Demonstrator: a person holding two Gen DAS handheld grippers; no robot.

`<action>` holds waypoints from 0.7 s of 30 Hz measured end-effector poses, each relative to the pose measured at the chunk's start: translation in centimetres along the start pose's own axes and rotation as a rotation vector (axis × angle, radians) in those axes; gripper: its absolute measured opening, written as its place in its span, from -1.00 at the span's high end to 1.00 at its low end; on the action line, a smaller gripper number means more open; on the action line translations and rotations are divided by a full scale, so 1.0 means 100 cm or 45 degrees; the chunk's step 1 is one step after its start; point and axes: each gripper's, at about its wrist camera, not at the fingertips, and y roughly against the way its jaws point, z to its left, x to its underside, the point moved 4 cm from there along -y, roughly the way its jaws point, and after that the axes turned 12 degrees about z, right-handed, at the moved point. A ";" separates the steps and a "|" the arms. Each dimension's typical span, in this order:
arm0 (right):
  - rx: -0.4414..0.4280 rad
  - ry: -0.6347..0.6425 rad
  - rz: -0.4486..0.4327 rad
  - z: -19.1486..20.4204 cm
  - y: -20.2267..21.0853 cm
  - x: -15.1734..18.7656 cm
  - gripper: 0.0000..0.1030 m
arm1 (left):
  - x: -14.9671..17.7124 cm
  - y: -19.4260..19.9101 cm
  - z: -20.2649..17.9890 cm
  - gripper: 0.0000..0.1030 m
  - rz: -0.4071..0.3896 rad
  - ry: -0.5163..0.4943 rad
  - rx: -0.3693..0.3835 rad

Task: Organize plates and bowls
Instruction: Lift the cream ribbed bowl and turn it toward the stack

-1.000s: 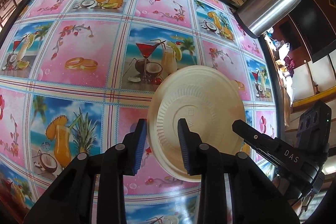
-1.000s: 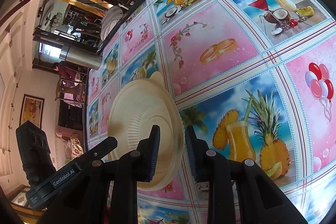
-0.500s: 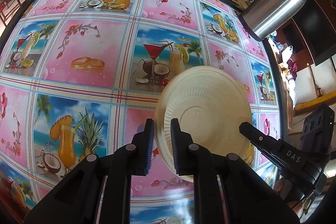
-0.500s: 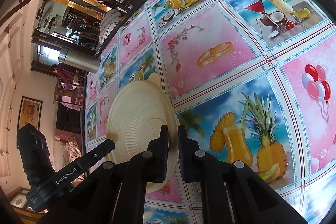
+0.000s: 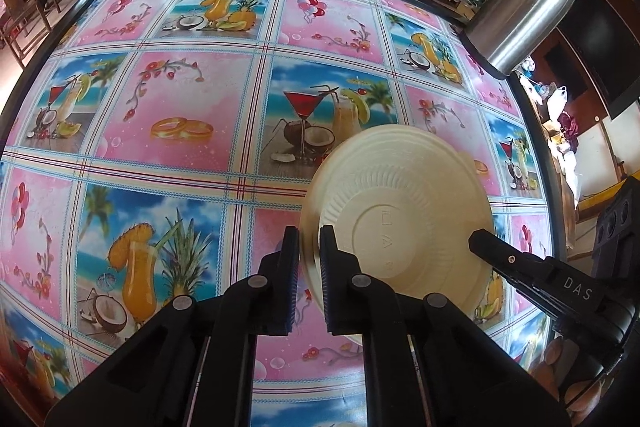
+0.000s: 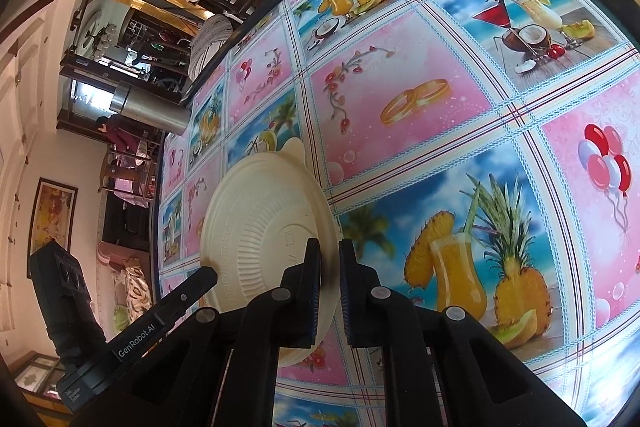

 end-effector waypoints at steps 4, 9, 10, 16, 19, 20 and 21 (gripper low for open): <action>-0.006 0.000 -0.002 0.001 0.001 0.002 0.82 | 0.009 0.008 -0.001 0.84 -0.066 -0.021 -0.033; -0.005 0.033 -0.024 0.009 0.007 0.014 0.82 | 0.024 0.033 0.003 0.84 -0.188 -0.043 -0.074; -0.006 0.047 -0.030 0.013 0.008 0.018 0.82 | 0.027 0.039 0.006 0.84 -0.212 -0.043 -0.078; -0.044 0.144 -0.068 0.039 0.021 0.051 0.82 | 0.058 0.082 0.024 0.85 -0.358 -0.046 -0.103; -0.095 0.195 -0.096 0.056 0.031 0.073 0.82 | 0.079 0.105 0.036 0.85 -0.440 -0.040 -0.133; -0.116 0.211 -0.101 0.062 0.034 0.080 0.82 | 0.087 0.114 0.041 0.84 -0.467 -0.036 -0.143; -0.135 0.229 -0.107 0.069 0.037 0.088 0.82 | 0.095 0.122 0.046 0.84 -0.492 -0.031 -0.152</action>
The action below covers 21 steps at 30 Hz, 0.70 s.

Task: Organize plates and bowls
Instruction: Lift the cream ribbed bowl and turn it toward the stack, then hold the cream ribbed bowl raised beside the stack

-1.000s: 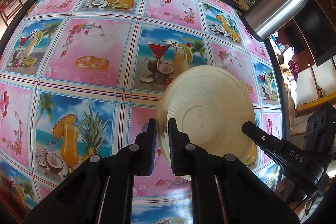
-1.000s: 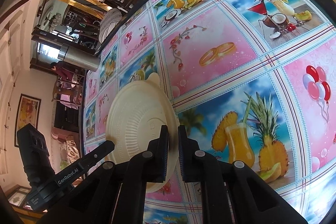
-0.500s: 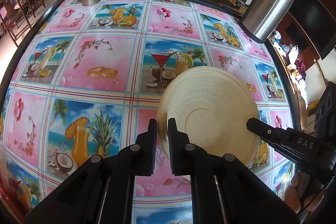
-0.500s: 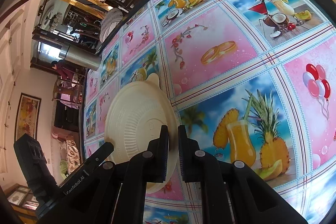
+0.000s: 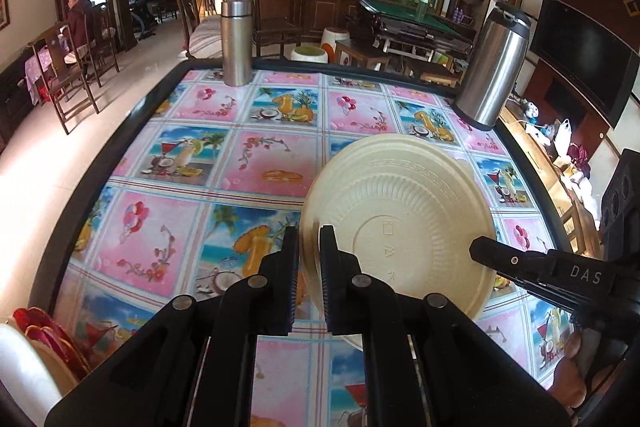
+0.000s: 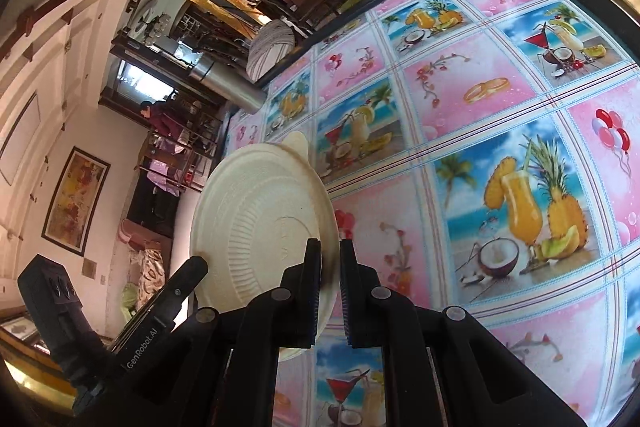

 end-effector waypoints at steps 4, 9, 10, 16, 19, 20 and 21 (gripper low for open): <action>-0.051 0.075 -0.013 0.036 0.007 0.026 0.82 | 0.017 0.039 0.027 0.85 -0.092 0.029 -0.037; -0.074 0.168 -0.013 0.080 0.011 0.056 0.82 | 0.037 0.076 0.055 0.84 -0.159 0.064 -0.052; -0.077 0.181 -0.014 0.087 0.012 0.062 0.82 | 0.040 0.082 0.059 0.84 -0.169 0.068 -0.050; -0.075 0.242 -0.033 0.118 0.019 0.091 0.82 | 0.058 0.108 0.077 0.84 -0.217 0.085 -0.037; -0.073 0.260 -0.044 0.127 0.023 0.102 0.82 | 0.066 0.117 0.082 0.84 -0.231 0.086 -0.025; -0.071 0.263 -0.047 0.129 0.024 0.105 0.82 | 0.069 0.118 0.083 0.84 -0.233 0.084 -0.024; -0.068 0.266 -0.051 0.130 0.025 0.108 0.82 | 0.070 0.119 0.083 0.84 -0.235 0.081 -0.025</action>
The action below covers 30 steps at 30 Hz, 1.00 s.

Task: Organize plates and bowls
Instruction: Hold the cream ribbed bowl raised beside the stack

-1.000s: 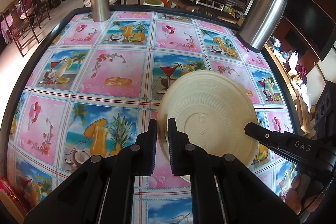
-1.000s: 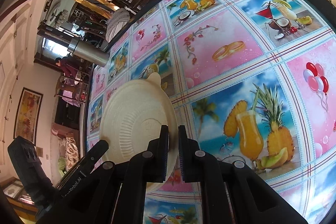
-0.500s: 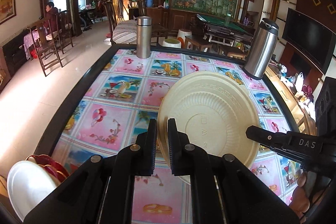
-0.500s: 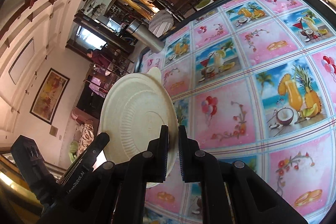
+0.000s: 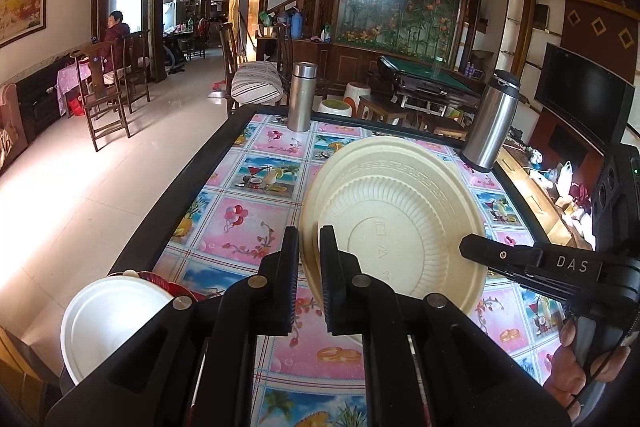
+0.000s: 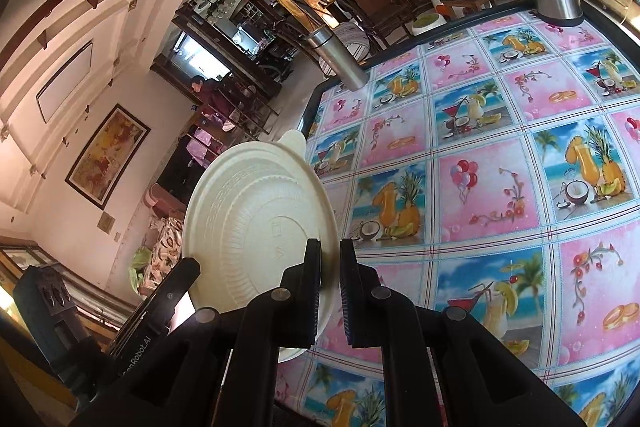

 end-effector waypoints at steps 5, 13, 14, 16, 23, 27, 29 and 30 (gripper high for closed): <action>0.027 -0.003 -0.008 0.001 0.001 0.014 0.82 | 0.010 -0.009 -0.003 0.84 0.024 -0.018 0.007; 0.063 -0.073 0.032 -0.032 -0.009 0.030 0.81 | 0.032 -0.031 -0.013 0.84 0.097 -0.051 0.004; 0.065 -0.079 0.036 -0.035 -0.010 0.032 0.81 | 0.034 -0.033 -0.014 0.84 0.102 -0.054 0.000; 0.068 -0.090 0.046 -0.042 -0.013 0.034 0.81 | 0.037 -0.039 -0.016 0.84 0.115 -0.061 -0.012; 0.079 -0.122 0.076 -0.059 -0.024 0.038 0.81 | 0.047 -0.057 -0.022 0.84 0.162 -0.080 -0.037; 0.083 -0.150 0.104 -0.071 -0.036 0.039 0.81 | 0.055 -0.072 -0.022 0.83 0.201 -0.086 -0.046; 0.088 -0.163 0.119 -0.077 -0.042 0.040 0.81 | 0.060 -0.080 -0.022 0.83 0.226 -0.088 -0.046; 0.093 -0.169 0.126 -0.080 -0.045 0.041 0.81 | 0.063 -0.084 -0.021 0.83 0.238 -0.089 -0.046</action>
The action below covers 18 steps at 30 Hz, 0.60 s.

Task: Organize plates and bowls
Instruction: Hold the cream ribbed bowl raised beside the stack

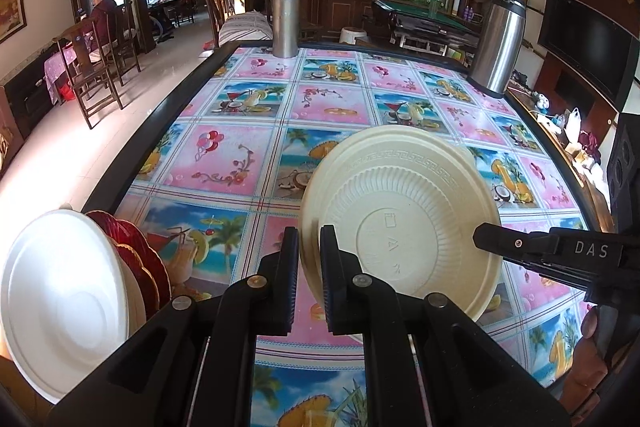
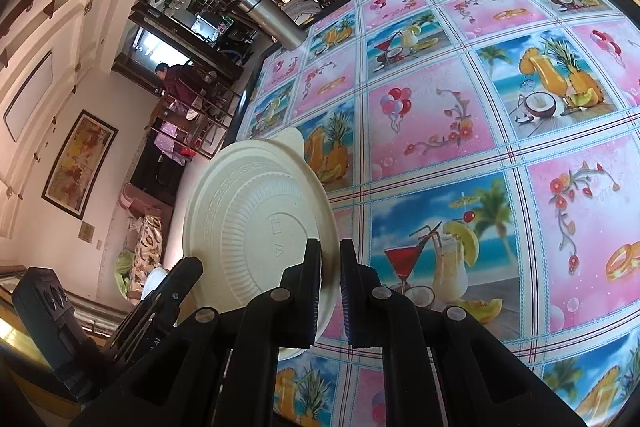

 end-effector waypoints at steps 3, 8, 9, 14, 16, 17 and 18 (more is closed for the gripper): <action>0.009 -0.024 0.026 -0.009 -0.012 0.001 0.81 | 0.006 -0.014 0.001 0.83 0.038 0.001 -0.004; 0.037 -0.048 0.071 -0.020 -0.032 0.003 0.81 | 0.014 -0.036 0.004 0.82 0.099 0.010 0.000; 0.041 -0.053 0.079 -0.022 -0.035 0.003 0.81 | 0.016 -0.039 0.004 0.82 0.108 0.010 -0.001; 0.038 -0.066 0.093 -0.028 -0.045 0.001 0.81 | 0.016 -0.045 0.003 0.81 0.112 0.006 -0.001; 0.034 -0.069 0.094 -0.028 -0.046 0.000 0.81 | 0.016 -0.047 0.003 0.81 0.113 0.005 0.005; 0.036 -0.068 0.093 -0.028 -0.045 0.000 0.81 | 0.016 -0.047 0.004 0.81 0.114 0.006 0.008; 0.037 -0.067 0.093 -0.028 -0.046 -0.001 0.81 | 0.015 -0.048 0.004 0.81 0.116 0.005 0.009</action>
